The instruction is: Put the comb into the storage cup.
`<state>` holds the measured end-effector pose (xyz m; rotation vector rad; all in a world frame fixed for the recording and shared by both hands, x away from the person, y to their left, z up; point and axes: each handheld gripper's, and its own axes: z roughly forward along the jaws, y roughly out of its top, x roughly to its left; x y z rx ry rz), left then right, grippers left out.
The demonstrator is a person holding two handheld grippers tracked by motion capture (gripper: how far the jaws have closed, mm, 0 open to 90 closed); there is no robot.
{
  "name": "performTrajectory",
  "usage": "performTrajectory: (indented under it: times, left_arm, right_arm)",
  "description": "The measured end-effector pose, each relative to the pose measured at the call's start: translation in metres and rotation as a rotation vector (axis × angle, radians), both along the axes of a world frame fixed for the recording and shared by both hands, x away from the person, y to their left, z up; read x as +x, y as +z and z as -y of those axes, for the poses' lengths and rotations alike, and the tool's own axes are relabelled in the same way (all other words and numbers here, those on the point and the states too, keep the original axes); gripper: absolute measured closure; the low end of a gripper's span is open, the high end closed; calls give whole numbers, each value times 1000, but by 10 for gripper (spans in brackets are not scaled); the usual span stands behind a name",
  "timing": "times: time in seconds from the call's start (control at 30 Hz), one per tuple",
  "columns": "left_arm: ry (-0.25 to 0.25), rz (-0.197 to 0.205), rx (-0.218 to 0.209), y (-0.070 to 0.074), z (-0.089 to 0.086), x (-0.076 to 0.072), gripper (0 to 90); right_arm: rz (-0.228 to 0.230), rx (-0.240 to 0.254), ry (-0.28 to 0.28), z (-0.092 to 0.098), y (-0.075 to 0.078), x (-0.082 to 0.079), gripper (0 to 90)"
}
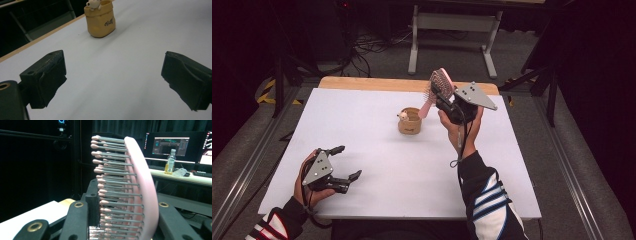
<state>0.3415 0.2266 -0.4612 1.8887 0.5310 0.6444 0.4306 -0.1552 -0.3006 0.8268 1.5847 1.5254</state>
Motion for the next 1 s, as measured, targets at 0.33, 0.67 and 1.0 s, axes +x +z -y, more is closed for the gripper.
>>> performTrajectory:
  times: [0.33,0.67,1.0]
  left_arm:
    - [5,14,14,0,2,-1,64]
    - [4,17,12,1,2,-1,68]
    - [0,13,14,1,2,-1,66]
  right_arm:
    - [-16,24,-15,-9,-7,10,638]
    - [-36,13,-33,-24,-19,19,638]
    - [-65,-5,-51,-34,-30,27,638]
